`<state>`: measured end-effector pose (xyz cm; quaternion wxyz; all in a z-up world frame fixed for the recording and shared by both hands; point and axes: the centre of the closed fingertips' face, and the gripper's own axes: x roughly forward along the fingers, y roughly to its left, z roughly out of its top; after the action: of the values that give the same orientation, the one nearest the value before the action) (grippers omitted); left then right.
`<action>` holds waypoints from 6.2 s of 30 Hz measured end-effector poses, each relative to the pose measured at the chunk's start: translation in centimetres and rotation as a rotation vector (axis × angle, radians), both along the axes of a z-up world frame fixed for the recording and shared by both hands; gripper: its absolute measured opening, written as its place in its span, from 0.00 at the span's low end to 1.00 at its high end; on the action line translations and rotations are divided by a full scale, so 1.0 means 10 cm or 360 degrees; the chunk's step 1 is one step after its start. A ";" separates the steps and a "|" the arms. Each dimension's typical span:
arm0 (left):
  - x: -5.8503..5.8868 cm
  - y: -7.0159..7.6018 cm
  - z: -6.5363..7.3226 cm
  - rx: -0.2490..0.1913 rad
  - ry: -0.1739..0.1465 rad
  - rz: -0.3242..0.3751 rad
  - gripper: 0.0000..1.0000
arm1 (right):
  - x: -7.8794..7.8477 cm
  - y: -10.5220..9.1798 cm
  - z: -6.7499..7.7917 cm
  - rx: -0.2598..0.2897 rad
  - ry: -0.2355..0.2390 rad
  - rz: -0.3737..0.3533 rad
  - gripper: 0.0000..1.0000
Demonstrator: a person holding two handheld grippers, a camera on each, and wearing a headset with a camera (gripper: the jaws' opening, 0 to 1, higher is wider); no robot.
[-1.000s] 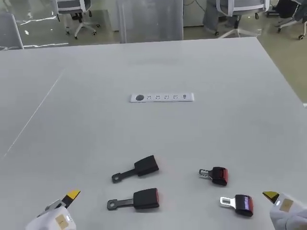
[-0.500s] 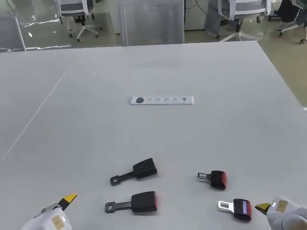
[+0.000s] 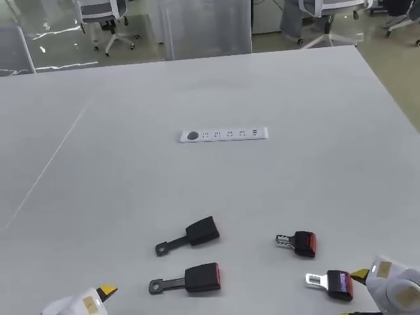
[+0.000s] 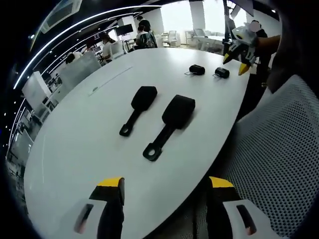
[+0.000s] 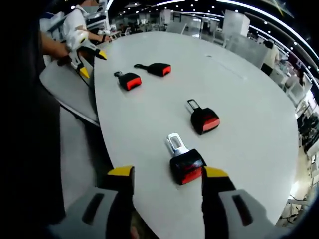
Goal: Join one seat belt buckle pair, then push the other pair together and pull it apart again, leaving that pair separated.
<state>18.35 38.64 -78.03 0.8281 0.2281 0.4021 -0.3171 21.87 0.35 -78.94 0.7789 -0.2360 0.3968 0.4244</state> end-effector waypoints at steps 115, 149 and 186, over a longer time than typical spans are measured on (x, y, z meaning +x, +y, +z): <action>0.67 -1.16 -0.48 0.0502 0.0383 -0.1148 0.33 | 0.30 1.68 -0.37 -0.0152 0.0113 0.0716 0.34; 0.67 -1.16 -0.49 0.0485 0.0409 -0.1161 0.33 | 0.30 1.84 -0.36 -0.0122 0.0030 0.0731 0.32; 0.67 -1.15 -0.49 0.0481 0.0404 -0.1188 0.32 | 0.35 2.04 -0.31 -0.0094 0.0027 0.0773 0.30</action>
<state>25.04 27.15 -82.97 0.5575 0.4362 0.4326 -0.5583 25.36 20.76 -82.06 0.6434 -0.3435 0.3472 0.5895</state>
